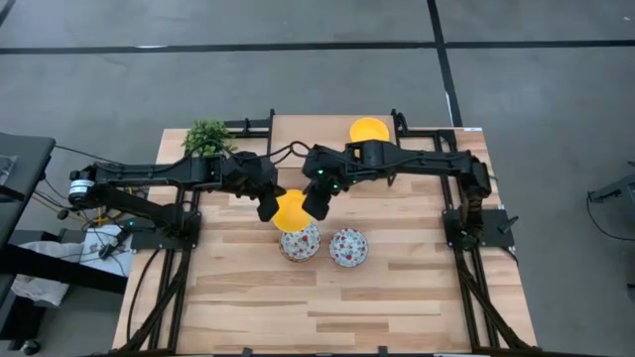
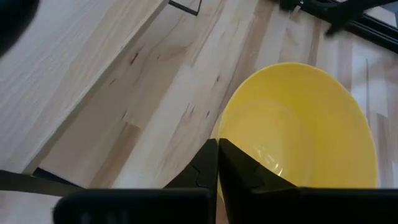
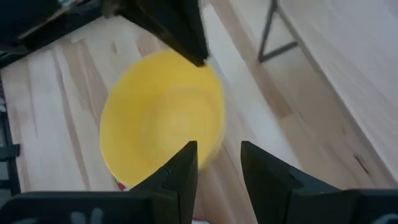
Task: Pick & Place Mini bowls
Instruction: Stack the top left yellow bowl on the other yellow bowl on the shelf
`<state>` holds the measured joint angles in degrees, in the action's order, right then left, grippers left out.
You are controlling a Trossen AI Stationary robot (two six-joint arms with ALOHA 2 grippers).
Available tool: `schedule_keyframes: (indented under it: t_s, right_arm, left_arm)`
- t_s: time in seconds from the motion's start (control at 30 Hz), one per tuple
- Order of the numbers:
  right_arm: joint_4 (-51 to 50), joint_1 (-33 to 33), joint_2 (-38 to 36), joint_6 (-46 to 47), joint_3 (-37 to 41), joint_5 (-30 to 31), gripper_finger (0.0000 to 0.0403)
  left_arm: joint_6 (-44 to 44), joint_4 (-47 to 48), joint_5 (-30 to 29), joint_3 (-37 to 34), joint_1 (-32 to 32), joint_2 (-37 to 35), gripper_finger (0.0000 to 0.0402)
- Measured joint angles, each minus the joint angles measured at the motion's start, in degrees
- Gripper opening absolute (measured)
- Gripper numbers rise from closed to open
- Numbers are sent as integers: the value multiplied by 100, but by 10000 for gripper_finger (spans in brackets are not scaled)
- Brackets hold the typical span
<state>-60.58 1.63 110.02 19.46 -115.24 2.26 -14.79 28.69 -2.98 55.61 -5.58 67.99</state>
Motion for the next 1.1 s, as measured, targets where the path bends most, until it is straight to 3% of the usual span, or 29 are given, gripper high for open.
schedule_keyframes:
  t_s: [0.53, 1.1]
  right_arm:
    - [131, -53, 165, -590, 4, -101, 173]
    - [236, -74, 376, -961, 17, -271, 157]
  left_arm:
    - [443, 94, 292, -4, 4, 0, 9]
    - [859, 91, 402, -4, 157, 0, 10]
